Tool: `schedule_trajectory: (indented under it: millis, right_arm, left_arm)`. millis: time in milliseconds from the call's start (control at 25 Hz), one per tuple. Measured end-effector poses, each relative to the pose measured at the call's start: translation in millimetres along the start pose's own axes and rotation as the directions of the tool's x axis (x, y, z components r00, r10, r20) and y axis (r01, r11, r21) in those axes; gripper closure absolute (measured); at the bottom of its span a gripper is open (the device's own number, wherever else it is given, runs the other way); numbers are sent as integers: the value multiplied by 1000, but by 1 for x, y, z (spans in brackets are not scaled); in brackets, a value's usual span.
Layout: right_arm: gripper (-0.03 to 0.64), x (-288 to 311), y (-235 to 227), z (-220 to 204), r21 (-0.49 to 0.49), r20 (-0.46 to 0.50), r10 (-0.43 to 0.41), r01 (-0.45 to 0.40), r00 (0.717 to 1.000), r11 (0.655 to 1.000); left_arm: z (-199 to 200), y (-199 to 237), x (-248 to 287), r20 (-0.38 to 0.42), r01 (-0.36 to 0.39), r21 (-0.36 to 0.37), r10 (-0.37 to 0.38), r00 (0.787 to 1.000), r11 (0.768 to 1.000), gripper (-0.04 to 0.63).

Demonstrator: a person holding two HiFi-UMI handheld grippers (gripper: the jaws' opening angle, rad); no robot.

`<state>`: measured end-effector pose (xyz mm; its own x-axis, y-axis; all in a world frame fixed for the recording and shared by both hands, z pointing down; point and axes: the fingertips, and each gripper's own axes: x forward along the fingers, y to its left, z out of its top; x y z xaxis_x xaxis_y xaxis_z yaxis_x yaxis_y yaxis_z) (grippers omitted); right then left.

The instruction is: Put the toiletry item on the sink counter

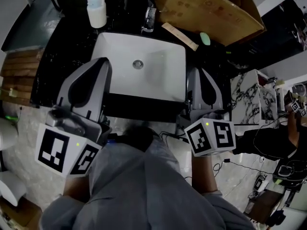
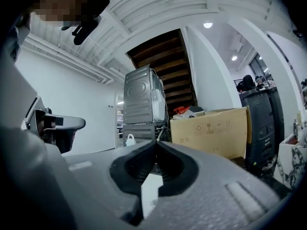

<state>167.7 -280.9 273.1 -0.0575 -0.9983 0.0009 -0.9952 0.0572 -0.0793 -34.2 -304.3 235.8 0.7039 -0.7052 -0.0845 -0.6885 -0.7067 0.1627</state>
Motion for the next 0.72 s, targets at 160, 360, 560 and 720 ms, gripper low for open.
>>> schedule_trajectory:
  millis: [160, 360, 560, 720]
  right_arm:
    - [620, -1, 8, -3, 4, -8, 16, -16, 1000, 1000]
    - [618, 0, 13, -10, 18, -27, 29, -28, 999, 999]
    - [620, 0, 15, -17, 27, -46, 32, -31, 998, 999]
    - [620, 2, 15, -22, 27, -57, 31, -29, 998, 999]
  left_arm:
    - [-3, 0, 0, -6, 5, -7, -5, 1000, 1000, 592]
    - [-6, -1, 0, -10, 10, -8, -10, 1000, 1000, 592]
    - [-8, 0, 1, -16, 20, -13, -20, 1000, 1000, 592]
    - [-9, 2, 1, -18, 19, -11, -19, 1000, 1000, 592]
